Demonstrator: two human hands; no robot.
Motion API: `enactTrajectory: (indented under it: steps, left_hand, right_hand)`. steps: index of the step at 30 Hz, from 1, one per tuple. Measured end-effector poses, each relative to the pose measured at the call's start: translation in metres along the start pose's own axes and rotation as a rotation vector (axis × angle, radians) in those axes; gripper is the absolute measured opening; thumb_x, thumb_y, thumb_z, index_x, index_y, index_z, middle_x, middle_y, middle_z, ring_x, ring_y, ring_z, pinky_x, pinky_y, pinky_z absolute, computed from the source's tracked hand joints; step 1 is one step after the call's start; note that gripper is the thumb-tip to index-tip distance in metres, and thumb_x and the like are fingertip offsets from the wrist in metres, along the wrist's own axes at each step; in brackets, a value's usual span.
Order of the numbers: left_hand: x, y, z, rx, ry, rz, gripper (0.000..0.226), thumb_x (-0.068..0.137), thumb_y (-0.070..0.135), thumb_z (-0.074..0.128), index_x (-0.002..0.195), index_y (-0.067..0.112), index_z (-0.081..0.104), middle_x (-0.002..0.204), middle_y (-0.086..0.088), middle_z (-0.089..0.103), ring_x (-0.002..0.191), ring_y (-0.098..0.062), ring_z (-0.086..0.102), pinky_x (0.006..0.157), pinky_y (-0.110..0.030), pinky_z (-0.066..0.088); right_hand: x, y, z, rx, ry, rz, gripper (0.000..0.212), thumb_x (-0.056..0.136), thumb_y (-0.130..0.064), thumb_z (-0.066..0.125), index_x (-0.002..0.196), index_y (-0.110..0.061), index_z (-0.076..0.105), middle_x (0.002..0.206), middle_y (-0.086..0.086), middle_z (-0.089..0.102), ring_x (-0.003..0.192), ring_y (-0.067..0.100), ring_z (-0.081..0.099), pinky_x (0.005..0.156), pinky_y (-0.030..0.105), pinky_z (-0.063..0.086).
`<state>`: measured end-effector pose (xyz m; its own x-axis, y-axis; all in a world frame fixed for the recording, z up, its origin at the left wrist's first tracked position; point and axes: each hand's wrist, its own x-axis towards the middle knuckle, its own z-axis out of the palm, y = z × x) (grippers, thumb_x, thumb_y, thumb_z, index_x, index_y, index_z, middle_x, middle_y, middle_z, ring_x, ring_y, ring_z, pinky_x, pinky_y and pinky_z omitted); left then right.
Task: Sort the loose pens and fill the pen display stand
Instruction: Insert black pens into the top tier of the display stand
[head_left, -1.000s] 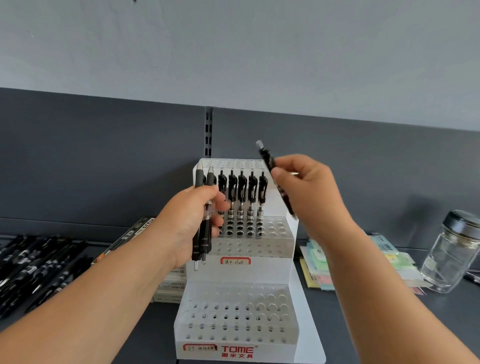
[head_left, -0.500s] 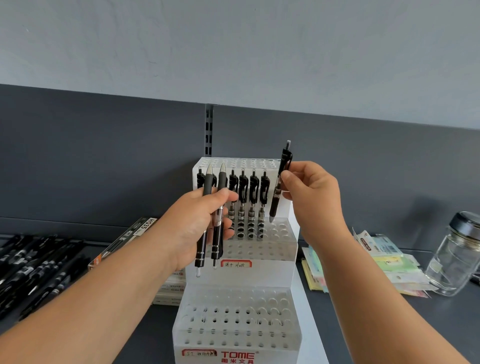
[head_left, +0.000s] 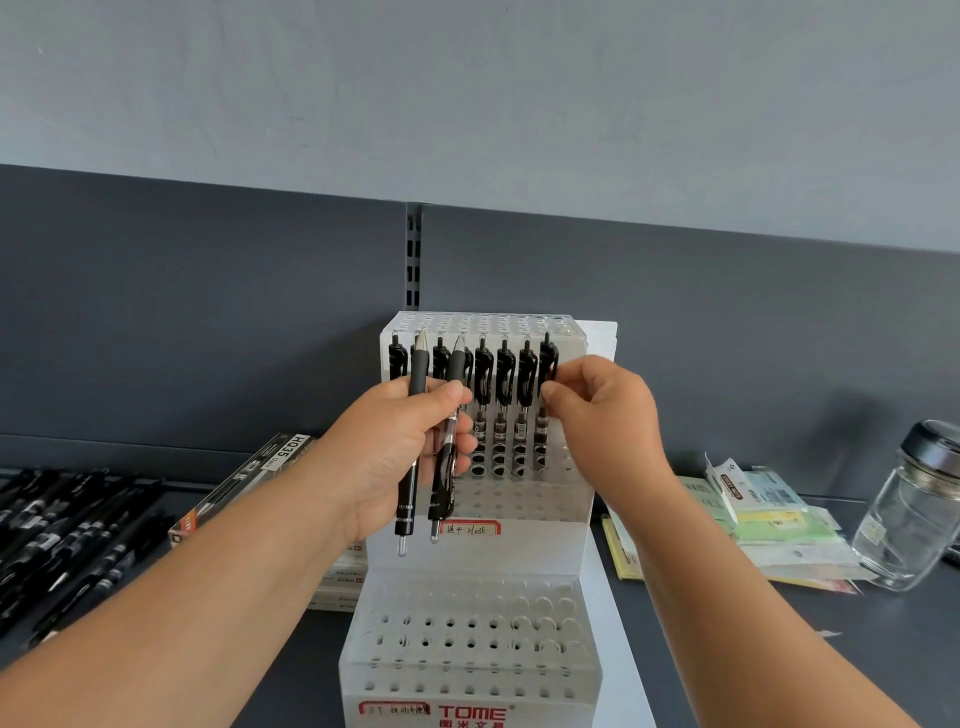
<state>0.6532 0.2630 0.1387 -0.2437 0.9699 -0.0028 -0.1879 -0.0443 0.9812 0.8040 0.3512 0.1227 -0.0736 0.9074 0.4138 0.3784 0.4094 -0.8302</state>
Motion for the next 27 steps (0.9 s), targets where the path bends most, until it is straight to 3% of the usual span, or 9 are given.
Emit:
enactTrajectory:
  steps: [6, 8, 12, 15, 19, 23, 27]
  left_hand:
    - [-0.001, 0.0, -0.001, 0.117, 0.02, 0.001, 0.016, 0.095, 0.02, 0.053, 0.098, 0.013, 0.068, 0.072, 0.002, 0.067, 0.064, -0.008, 0.062, 0.055, -0.02, 0.048]
    - [-0.001, 0.001, 0.0, 0.121, 0.022, 0.004, 0.015, 0.095, 0.019, 0.054, 0.097, 0.013, 0.068, 0.072, 0.002, 0.068, 0.064, -0.009, 0.058, 0.058, -0.022, 0.043]
    - [-0.004, 0.005, 0.0, 0.033, 0.017, -0.033, 0.013, 0.09, 0.018, 0.061, 0.098, 0.009, 0.066, 0.07, 0.0, 0.068, 0.051, -0.005, 0.052, 0.044, -0.017, 0.035]
    - [-0.003, 0.009, 0.0, -0.092, 0.023, -0.096, 0.016, 0.087, 0.022, 0.064, 0.097, 0.01, 0.06, 0.062, 0.0, 0.066, 0.04, -0.004, 0.047, 0.04, -0.016, 0.031]
    - [-0.002, 0.012, -0.001, -0.191, 0.036, -0.128, 0.015, 0.085, 0.023, 0.066, 0.087, 0.011, 0.058, 0.06, -0.002, 0.062, 0.04, -0.007, 0.045, 0.036, -0.015, 0.03]
    - [-0.004, 0.013, -0.001, -0.236, 0.068, -0.138, 0.018, 0.082, 0.024, 0.069, 0.077, 0.01, 0.058, 0.054, 0.0, 0.054, 0.041, -0.007, 0.045, 0.034, -0.014, 0.029]
    - [-0.007, 0.012, 0.0, -0.185, 0.04, -0.157, 0.024, 0.083, 0.032, 0.067, 0.078, 0.011, 0.056, 0.053, 0.0, 0.055, 0.042, -0.008, 0.044, 0.034, -0.014, 0.028]
  right_hand:
    - [-0.004, 0.003, -0.001, -0.151, -0.017, -0.012, 0.008, 0.092, -0.023, 0.056, 0.088, -0.02, 0.063, 0.07, -0.005, 0.061, 0.062, 0.009, 0.053, 0.054, 0.024, 0.04]
    - [-0.003, 0.001, -0.002, -0.188, -0.029, -0.018, 0.008, 0.092, -0.023, 0.056, 0.089, -0.021, 0.063, 0.07, -0.006, 0.061, 0.064, 0.01, 0.053, 0.056, 0.025, 0.041]
    - [-0.009, -0.003, -0.003, -0.298, 0.065, -0.125, 0.01, 0.091, -0.021, 0.056, 0.101, -0.022, 0.06, 0.092, -0.011, 0.059, 0.083, 0.012, 0.056, 0.071, 0.027, 0.044]
    - [-0.021, -0.016, -0.001, -0.209, 0.068, -0.301, 0.016, 0.091, -0.012, 0.056, 0.101, -0.023, 0.062, 0.095, -0.013, 0.056, 0.083, 0.005, 0.054, 0.074, 0.022, 0.043]
    - [-0.039, -0.024, 0.003, -0.067, -0.133, -0.491, 0.029, 0.086, -0.001, 0.06, 0.103, -0.024, 0.066, 0.095, -0.019, 0.056, 0.084, 0.0, 0.055, 0.071, 0.011, 0.044]
    - [-0.05, -0.021, 0.006, 0.097, -0.28, -0.623, 0.051, 0.078, 0.017, 0.058, 0.109, -0.023, 0.067, 0.105, -0.011, 0.061, 0.089, 0.006, 0.058, 0.078, 0.016, 0.047]
    - [-0.05, -0.024, 0.005, 0.257, -0.282, -0.59, 0.041, 0.082, 0.011, 0.062, 0.104, -0.024, 0.069, 0.103, -0.007, 0.065, 0.101, 0.016, 0.061, 0.086, 0.026, 0.05]
